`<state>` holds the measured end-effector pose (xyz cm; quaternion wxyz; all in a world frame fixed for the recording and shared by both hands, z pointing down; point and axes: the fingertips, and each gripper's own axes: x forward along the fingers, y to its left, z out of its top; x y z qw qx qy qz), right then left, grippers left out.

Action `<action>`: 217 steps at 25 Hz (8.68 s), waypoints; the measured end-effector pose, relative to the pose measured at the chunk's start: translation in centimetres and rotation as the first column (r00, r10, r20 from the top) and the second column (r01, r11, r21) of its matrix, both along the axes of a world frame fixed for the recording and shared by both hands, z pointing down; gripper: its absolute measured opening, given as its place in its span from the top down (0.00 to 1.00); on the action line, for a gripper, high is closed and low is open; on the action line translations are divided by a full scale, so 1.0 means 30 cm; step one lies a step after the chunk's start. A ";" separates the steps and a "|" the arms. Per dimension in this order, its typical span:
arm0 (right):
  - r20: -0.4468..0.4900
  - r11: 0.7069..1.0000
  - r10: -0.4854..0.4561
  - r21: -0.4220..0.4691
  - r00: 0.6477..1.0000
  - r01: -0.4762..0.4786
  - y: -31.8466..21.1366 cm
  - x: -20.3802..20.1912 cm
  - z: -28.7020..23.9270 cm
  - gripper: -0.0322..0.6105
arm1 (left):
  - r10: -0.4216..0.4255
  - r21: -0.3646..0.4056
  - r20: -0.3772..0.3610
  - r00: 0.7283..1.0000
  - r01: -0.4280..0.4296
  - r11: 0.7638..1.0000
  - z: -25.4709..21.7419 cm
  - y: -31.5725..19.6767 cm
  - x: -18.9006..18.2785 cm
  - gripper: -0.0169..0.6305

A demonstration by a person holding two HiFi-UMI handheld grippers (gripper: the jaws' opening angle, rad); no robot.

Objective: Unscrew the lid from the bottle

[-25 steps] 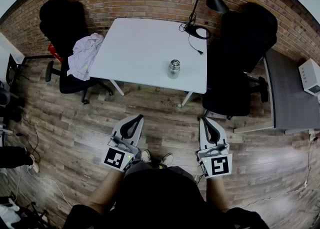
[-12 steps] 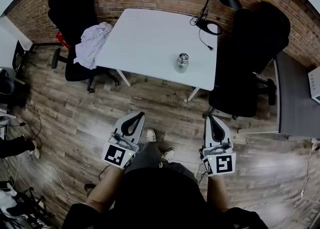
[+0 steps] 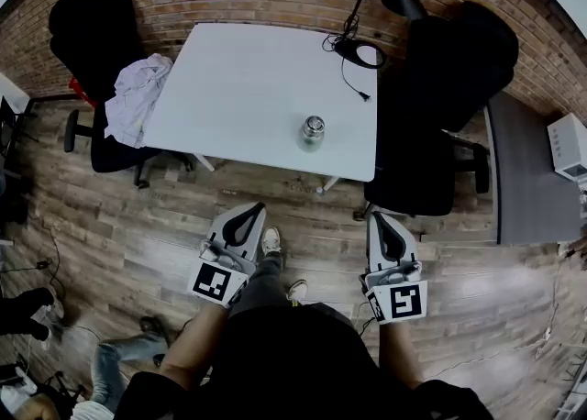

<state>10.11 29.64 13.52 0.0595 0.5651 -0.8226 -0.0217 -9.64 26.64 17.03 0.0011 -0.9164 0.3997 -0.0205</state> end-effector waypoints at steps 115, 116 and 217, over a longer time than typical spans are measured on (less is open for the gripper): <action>-0.079 0.515 -0.846 -0.381 0.528 0.768 -0.842 -0.360 0.639 0.52 | 0.399 -0.258 0.047 0.916 -0.375 0.890 0.748 -0.747 0.496 0.41; -0.080 0.514 -0.846 -0.382 0.527 0.768 -0.840 -0.360 0.640 0.52 | 0.398 -0.258 0.048 0.916 -0.374 0.891 0.746 -0.748 0.496 0.41; 0.137 0.962 -0.184 -0.177 0.973 0.206 -0.878 -0.283 0.592 0.46 | 0.375 -0.265 0.079 0.924 -0.343 0.901 0.743 -0.756 0.500 0.41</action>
